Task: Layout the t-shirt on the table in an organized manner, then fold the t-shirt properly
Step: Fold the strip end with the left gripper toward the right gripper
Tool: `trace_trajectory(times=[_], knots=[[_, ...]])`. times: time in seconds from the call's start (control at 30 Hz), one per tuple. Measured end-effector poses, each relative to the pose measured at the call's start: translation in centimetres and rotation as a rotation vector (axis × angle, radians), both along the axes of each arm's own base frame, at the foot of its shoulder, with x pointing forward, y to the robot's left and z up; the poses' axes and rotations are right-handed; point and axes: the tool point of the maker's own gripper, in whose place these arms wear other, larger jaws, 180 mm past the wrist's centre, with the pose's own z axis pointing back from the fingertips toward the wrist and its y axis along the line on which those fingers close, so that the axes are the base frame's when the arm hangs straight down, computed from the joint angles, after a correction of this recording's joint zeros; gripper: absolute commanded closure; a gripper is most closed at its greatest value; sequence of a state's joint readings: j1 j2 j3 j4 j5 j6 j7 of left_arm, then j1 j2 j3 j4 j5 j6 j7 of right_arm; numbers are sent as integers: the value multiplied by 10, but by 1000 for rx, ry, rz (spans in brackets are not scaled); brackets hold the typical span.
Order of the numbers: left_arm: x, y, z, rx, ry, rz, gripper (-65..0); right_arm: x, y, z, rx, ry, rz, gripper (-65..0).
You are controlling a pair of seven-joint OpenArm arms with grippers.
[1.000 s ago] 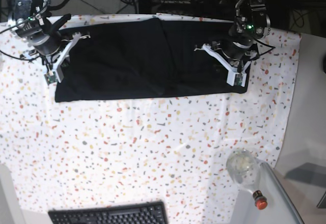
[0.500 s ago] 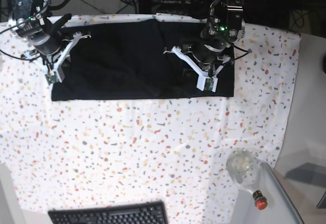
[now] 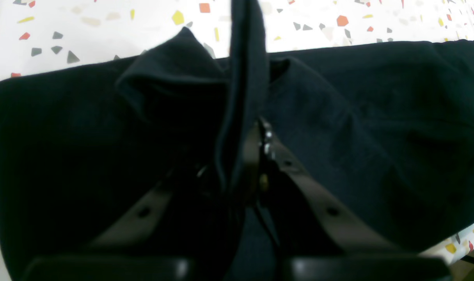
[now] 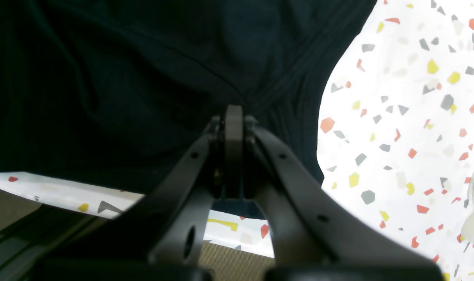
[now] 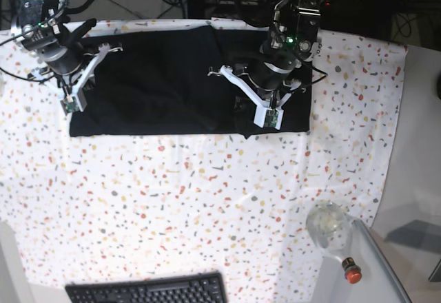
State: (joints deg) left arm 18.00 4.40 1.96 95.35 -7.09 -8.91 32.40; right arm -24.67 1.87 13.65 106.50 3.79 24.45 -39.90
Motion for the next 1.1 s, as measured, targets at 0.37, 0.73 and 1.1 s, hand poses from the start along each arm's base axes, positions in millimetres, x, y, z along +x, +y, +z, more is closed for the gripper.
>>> trace_trajectory(times=[0.37,0.73,1.1], knots=[[-3,-12,0,-10,3,-29,0,0,0,0,0,0,0,0],[-1,-12,1,-11,-1,-29,0,0,0,0,0,0,0,0],[-6,-42,6,-42,-8,-106,-275,0,0,0,0,0,0,0]])
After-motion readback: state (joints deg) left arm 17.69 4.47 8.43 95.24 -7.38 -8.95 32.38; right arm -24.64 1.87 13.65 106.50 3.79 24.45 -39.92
